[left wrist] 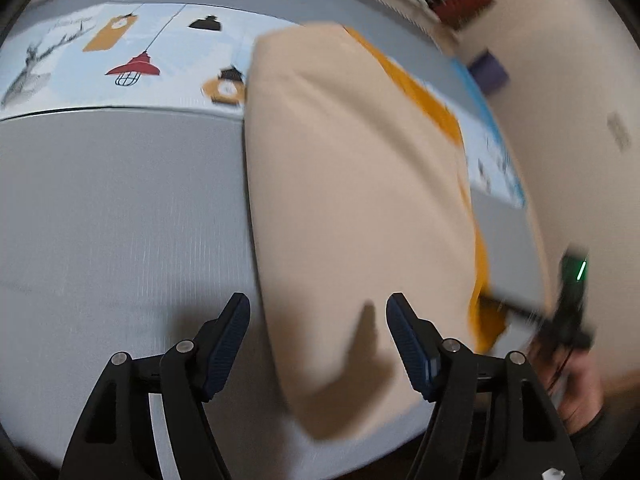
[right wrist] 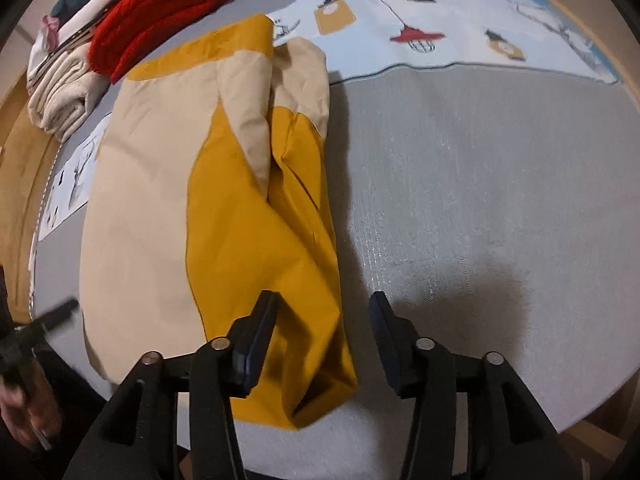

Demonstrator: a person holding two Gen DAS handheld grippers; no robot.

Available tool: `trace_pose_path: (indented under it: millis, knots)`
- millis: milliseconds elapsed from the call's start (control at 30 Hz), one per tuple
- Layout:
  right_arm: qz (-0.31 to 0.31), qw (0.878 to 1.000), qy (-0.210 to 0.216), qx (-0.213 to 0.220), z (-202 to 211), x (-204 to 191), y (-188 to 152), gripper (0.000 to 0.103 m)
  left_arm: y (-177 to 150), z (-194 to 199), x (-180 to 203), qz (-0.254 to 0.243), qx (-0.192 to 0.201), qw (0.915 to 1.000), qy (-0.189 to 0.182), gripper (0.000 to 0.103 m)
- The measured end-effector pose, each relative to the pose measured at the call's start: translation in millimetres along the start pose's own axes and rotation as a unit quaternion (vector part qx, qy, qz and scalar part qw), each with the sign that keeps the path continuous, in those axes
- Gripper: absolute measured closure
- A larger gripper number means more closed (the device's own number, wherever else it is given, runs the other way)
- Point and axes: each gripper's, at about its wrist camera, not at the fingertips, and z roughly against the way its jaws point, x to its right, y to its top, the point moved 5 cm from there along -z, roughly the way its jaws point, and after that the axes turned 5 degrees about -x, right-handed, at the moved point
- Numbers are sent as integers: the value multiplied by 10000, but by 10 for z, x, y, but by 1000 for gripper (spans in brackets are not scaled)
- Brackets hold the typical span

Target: Fold large clothes

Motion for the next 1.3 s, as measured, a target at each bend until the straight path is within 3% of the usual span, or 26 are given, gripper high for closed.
trace_pose_path:
  millis: [100,233,300,333,400,467,533,633,733,867,1000,1067,1133,1233,1300]
  knots:
    - [-44,9998,30,-192,-126,-13,17,52,266,-172,-156,391,-90,9987,-320,36]
    - [-138,9994,138,-301,-232,6,60,53,457,-534,-336,936,-291,9901,-1005,34]
    - [-173,9990,256,-310,-252,8,56,60,499,-651,-397,1155,-279,9843,-1306,30]
    - [-162,9987,363,-315,-244,35,34,70,506,-693,-412,1220,-313,9815,-1442,28]
    - [-21,9991,325,-262,-243,-13,14,78,525,-738,-419,1267,-284,9788,-1585,28]
    - [25,9992,340,-223,-240,-65,8,86,563,-730,-417,1191,-221,9798,-1588,36]
    - [-54,9988,458,-179,-225,-102,10,89,565,-649,-399,1117,-179,9808,-1587,51]
    - [-36,9981,608,-93,-194,-204,20,91,633,-457,-444,1057,-155,9808,-1633,56]
    - [229,9980,587,-9,-202,-425,86,91,734,-256,-548,936,-149,9856,-1402,56]
    - [429,9946,932,141,-200,-878,142,91,911,48,-873,855,-126,9910,-1018,56]
    - [640,9920,1084,103,-206,-1251,105,92,1022,215,-1301,1177,-356,9909,-538,55]
    - [727,9922,1008,-6,-247,-1356,35,92,948,308,-1413,1202,-358,9919,-200,55]
    - [744,9934,875,-47,-290,-1376,-82,92,841,405,-1360,1024,-294,9942,-166,53]
    - [616,9946,828,-56,-252,-1313,-129,91,514,492,-1169,460,-386,9979,227,53]
    - [549,9952,808,-54,-253,-1326,-126,91,242,356,-1062,-32,-725,9959,538,51]
